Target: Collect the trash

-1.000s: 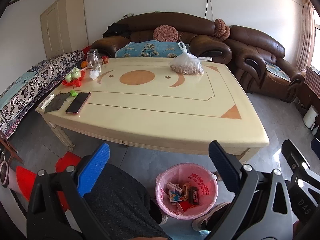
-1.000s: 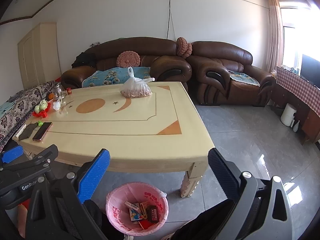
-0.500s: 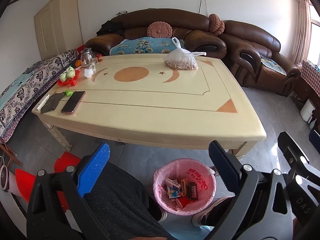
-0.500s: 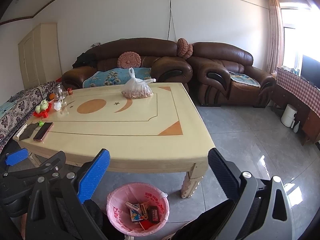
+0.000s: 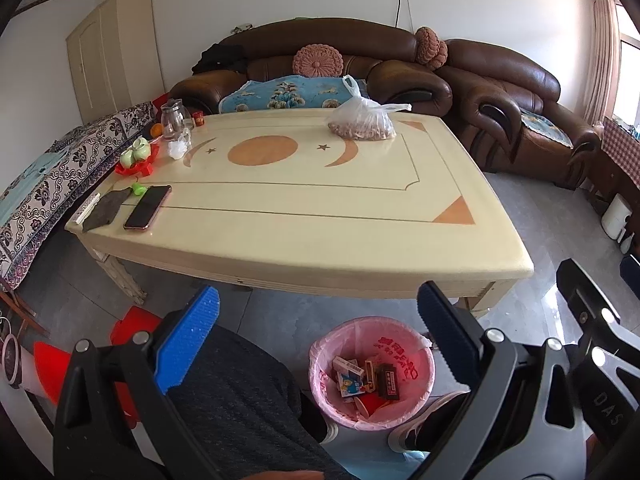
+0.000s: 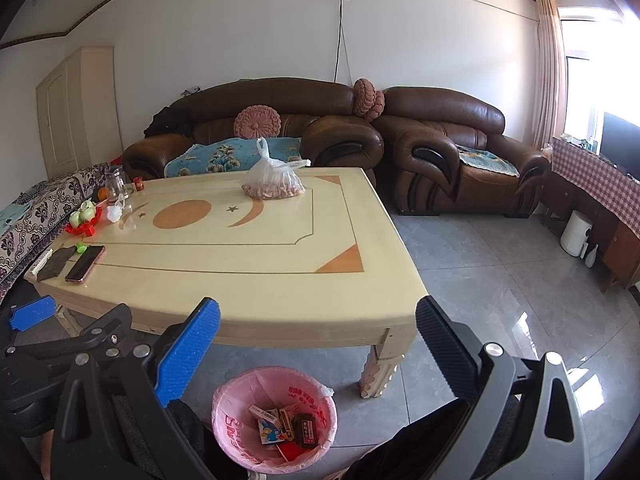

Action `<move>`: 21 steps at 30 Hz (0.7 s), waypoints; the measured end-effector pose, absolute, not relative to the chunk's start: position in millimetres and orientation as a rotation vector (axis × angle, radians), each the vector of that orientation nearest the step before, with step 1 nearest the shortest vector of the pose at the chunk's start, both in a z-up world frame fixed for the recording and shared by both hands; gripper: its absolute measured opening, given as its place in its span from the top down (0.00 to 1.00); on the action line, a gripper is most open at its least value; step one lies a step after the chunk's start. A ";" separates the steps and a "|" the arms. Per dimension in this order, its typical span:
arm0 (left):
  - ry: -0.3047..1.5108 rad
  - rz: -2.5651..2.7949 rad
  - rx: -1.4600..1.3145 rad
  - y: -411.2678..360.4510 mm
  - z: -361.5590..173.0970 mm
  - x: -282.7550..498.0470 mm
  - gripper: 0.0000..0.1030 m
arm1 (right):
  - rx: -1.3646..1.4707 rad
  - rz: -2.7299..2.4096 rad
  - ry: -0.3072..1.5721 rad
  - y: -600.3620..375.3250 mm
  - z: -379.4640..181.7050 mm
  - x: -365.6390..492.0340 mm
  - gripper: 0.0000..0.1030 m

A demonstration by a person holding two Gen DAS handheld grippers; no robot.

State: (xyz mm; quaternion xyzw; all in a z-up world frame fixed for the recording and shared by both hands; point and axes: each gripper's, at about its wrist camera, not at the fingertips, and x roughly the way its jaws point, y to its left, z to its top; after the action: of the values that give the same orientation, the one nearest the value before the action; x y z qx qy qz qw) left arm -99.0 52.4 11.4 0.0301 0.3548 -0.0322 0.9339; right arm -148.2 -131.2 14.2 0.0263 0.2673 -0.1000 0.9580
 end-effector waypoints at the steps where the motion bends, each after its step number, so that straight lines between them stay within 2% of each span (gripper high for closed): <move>1: 0.724 -0.066 0.063 52.2 11.5 -99.2 0.06 | 0.054 -0.203 0.541 -131.4 14.2 -148.0 0.07; 21: 0.685 -0.068 0.050 58.5 16.1 -97.5 0.06 | 0.060 -0.198 0.540 -133.2 21.6 -147.7 0.07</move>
State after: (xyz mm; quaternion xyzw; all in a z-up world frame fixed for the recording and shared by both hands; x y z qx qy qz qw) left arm -97.5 58.5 16.1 0.0244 0.3355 -0.0331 0.9411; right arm -147.7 -133.2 21.6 0.0295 0.2664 -0.0974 0.9585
